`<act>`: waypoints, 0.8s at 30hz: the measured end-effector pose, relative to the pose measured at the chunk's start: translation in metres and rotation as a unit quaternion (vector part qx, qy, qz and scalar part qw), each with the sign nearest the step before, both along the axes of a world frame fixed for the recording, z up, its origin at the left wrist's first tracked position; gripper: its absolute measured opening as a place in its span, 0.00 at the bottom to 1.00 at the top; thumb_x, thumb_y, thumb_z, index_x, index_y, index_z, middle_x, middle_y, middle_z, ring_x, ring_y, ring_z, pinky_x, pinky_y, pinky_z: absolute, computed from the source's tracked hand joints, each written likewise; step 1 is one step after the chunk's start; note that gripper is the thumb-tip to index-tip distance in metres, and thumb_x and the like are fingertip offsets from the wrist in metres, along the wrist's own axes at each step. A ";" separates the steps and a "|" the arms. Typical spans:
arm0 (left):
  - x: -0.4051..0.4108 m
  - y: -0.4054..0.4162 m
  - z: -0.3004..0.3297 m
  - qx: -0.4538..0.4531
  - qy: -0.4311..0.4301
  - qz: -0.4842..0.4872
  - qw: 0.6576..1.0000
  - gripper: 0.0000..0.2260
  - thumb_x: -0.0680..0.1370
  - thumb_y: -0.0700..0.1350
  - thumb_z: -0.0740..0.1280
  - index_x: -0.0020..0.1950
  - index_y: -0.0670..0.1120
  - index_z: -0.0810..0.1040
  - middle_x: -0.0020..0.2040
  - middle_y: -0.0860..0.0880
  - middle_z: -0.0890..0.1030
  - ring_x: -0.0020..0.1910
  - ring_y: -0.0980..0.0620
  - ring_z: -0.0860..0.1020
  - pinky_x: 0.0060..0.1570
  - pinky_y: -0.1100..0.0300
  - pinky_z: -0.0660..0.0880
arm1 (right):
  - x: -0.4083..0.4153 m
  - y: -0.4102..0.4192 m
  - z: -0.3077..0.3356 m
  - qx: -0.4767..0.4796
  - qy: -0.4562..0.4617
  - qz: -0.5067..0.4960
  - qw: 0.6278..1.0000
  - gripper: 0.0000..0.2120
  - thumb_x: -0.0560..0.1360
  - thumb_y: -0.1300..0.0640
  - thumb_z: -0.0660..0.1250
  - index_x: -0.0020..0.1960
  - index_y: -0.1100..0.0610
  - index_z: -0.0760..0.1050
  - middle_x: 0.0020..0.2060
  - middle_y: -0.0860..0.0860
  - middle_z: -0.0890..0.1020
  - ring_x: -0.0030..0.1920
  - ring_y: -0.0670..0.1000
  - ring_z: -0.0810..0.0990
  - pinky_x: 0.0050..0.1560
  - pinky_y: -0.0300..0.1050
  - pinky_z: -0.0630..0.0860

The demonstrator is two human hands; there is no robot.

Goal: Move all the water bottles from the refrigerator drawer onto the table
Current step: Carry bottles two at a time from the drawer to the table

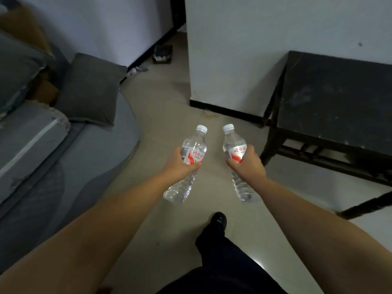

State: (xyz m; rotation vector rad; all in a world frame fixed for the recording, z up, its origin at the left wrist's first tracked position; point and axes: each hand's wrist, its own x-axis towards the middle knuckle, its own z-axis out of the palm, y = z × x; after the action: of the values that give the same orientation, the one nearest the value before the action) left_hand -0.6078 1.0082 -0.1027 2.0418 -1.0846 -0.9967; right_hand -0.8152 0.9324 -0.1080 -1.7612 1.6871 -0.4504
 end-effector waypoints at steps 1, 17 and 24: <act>0.001 -0.015 -0.002 -0.001 -0.002 -0.007 1.000 0.26 0.66 0.52 0.77 0.56 0.53 0.66 0.51 0.54 0.76 0.50 0.51 0.78 0.57 0.51 0.76 | 0.001 -0.012 -0.003 0.002 -0.001 -0.007 1.000 0.31 0.71 0.44 0.70 0.66 0.56 0.63 0.56 0.55 0.75 0.50 0.55 0.77 0.44 0.46 0.72; -0.003 -0.320 0.011 -0.009 0.013 -0.094 0.995 0.31 0.68 0.53 0.75 0.66 0.49 0.65 0.57 0.51 0.77 0.50 0.50 0.79 0.52 0.54 0.76 | -0.013 -0.275 0.012 -0.008 -0.024 -0.097 0.995 0.32 0.70 0.44 0.70 0.67 0.53 0.62 0.56 0.53 0.76 0.51 0.54 0.79 0.52 0.54 0.79; -0.017 -0.439 0.002 -0.009 0.021 -0.182 0.983 0.31 0.70 0.53 0.75 0.67 0.48 0.65 0.56 0.52 0.76 0.47 0.52 0.77 0.43 0.61 0.73 | -0.024 -0.362 0.003 0.009 -0.022 -0.167 0.986 0.31 0.70 0.45 0.70 0.66 0.53 0.61 0.55 0.52 0.75 0.49 0.53 0.79 0.51 0.52 0.80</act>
State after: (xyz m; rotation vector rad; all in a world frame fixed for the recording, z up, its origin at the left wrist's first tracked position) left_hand -0.6252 0.5691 -0.1003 1.8350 -1.4713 -1.1962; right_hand -0.8389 0.5706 -0.1051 -1.4457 1.9549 -0.6147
